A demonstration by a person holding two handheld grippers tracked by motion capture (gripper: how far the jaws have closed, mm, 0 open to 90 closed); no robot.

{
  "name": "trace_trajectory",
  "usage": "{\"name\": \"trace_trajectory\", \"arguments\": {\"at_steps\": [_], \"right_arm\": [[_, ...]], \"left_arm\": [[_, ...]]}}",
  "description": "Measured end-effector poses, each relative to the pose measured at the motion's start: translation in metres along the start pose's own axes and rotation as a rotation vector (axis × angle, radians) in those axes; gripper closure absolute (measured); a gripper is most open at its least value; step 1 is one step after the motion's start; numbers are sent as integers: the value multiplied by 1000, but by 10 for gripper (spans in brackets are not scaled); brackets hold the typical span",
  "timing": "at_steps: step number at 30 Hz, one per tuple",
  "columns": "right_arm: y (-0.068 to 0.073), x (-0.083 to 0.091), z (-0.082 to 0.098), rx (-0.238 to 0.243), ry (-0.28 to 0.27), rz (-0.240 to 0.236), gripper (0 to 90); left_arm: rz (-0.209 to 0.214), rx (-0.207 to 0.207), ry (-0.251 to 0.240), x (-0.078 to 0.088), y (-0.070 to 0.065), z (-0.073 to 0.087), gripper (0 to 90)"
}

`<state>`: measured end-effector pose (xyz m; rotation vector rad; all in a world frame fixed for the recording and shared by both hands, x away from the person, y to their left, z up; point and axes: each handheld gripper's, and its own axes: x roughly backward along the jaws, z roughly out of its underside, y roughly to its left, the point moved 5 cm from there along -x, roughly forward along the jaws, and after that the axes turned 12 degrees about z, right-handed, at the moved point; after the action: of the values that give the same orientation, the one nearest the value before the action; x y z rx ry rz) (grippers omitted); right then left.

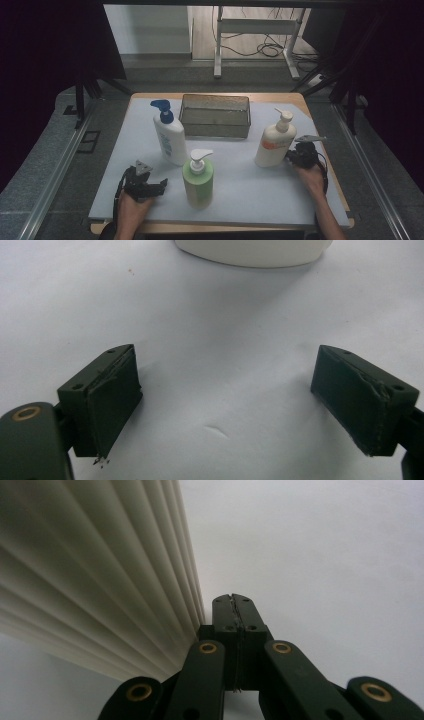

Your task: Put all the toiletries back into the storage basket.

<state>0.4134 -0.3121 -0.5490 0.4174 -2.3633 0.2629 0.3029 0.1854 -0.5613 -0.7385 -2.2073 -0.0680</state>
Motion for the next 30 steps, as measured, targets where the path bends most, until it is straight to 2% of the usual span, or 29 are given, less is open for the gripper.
{"name": "trace_trajectory", "arguments": {"at_steps": [15, 30], "right_arm": [[14, 14, 11, 20, 11, -25, 896], [21, 27, 22, 26, 10, -31, 896]], "left_arm": [[1, 0, 0, 0, 0, 0, 117], [0, 0, 0, 0, 0, 0, 117]]}}
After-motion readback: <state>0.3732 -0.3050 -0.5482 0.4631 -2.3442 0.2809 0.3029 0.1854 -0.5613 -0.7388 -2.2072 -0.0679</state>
